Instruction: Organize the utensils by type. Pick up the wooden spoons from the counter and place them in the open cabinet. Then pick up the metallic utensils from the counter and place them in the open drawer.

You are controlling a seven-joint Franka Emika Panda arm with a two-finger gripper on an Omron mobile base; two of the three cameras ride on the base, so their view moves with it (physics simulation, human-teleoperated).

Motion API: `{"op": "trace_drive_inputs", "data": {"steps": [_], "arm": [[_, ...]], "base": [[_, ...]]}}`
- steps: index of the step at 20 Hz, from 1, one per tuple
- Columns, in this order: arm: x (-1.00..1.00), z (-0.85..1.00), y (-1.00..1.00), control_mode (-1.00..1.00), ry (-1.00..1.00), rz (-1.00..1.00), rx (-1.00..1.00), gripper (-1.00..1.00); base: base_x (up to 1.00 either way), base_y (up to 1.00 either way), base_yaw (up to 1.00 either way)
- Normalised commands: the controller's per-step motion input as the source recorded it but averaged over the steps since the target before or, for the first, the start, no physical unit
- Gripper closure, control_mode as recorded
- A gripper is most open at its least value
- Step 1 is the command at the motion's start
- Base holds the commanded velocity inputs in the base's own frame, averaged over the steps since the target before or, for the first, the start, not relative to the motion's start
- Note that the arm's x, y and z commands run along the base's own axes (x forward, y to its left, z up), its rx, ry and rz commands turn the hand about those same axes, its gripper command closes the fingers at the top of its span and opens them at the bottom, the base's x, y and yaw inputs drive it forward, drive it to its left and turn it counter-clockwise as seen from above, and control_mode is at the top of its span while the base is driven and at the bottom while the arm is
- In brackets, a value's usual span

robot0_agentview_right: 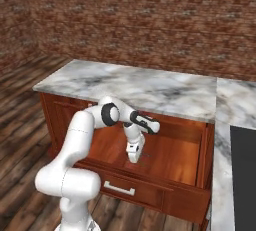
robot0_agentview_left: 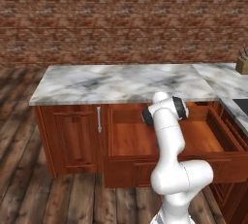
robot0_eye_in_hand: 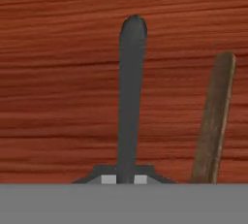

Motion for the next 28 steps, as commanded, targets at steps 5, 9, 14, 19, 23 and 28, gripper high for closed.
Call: {"op": "trace_drive_inputs", "data": {"steps": [5, 9, 14, 19, 23, 28], "arm": [[0.75, 0.0, -1.0, -1.0, 0.25, 0.22, 0.12, -1.0], [0.15, 0.01, -0.98, -1.0, 0.16, 0.23, 0.13, -1.0], [0.06, 0.37, -0.99, -1.0, 0.12, 0.26, 0.18, -1.0], [0.0, 0.8, -0.99, -1.0, 0.08, 0.29, 0.19, -1.0], [0.0, 1.0, -0.72, -1.0, 0.01, 0.28, 0.14, -1.0], [-0.12, 1.0, -0.16, -1.0, 0.0, 0.23, 0.01, -1.0]], "base": [[0.0, 0.0, 0.0], [0.0, 0.0, 0.0], [0.0, 0.0, 0.0], [0.0, 0.0, 0.0], [0.0, 0.0, 0.0], [0.0, 0.0, 0.0]]}}
